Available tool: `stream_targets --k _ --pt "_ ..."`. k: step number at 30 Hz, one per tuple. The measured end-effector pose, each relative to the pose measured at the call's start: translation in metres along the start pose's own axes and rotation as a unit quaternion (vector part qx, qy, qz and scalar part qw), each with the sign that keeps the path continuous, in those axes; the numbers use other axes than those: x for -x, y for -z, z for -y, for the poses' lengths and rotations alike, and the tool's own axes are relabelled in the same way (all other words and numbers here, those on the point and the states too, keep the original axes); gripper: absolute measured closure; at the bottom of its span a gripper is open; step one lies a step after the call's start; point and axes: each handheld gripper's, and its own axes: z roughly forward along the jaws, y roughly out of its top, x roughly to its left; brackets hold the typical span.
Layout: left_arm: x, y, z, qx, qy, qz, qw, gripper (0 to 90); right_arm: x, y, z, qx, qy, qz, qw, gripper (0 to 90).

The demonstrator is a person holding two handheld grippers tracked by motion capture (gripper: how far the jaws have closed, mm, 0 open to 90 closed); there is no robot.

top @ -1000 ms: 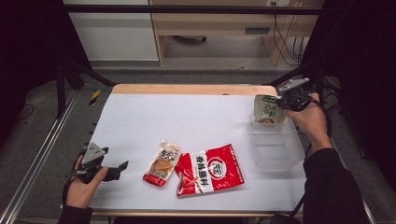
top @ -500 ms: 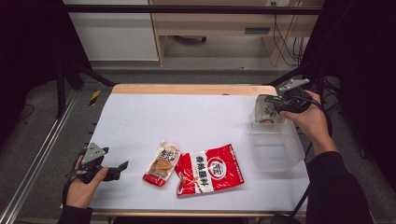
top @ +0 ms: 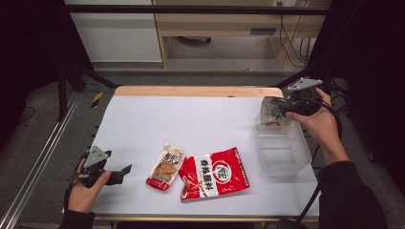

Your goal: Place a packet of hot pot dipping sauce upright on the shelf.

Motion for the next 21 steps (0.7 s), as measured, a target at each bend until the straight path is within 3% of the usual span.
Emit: stream_targets --k 1,4,10,11,12,15,16,17,18,19,21 --pt "0.000 0.000 0.000 0.000 0.000 0.000 1.0000 5.7 0.000 0.000 0.000 0.000 0.000 0.000 1.0000 22.1" --pt "0.002 0.000 -0.001 0.001 -0.001 0.001 1.0000 5.7 -0.019 0.022 -0.011 0.025 0.017 -0.004 0.9995 19.3" --pt "0.004 -0.001 -0.001 0.000 -0.005 0.004 1.0000 5.7 -0.064 0.049 -0.025 0.062 0.037 -0.035 0.9968 14.9" --pt "0.004 -0.001 -0.001 0.000 -0.005 0.004 1.0000 5.7 -0.064 0.049 -0.025 0.062 0.037 -0.035 0.9968 14.9" --pt "0.004 -0.001 -0.002 0.000 -0.006 0.004 1.0000 5.7 -0.083 0.054 -0.028 0.071 0.044 -0.054 0.9950 13.8" --pt "0.005 -0.002 -0.002 -0.001 -0.008 0.004 1.0000 5.7 -0.107 0.056 -0.030 0.081 0.046 -0.082 0.9922 13.2" --pt "0.005 -0.002 -0.002 -0.001 -0.008 0.004 1.0000 5.7 -0.107 0.056 -0.030 0.081 0.046 -0.082 0.9922 13.2" --pt "0.006 -0.002 -0.002 -0.001 -0.009 0.005 1.0000 5.7 -0.116 0.056 -0.030 0.085 0.045 -0.091 0.9912 13.1" --pt "0.006 -0.002 -0.002 -0.002 -0.010 0.005 0.9999 5.7 -0.135 0.054 -0.031 0.090 0.046 -0.109 0.9889 13.0" --pt "0.006 -0.002 -0.002 -0.002 -0.010 0.005 0.9999 5.7 -0.135 0.054 -0.031 0.090 0.046 -0.109 0.9889 13.0" --pt "0.007 -0.002 -0.002 -0.003 -0.013 0.006 0.9999 5.7 -0.149 0.052 -0.031 0.093 0.046 -0.122 0.9871 13.5"
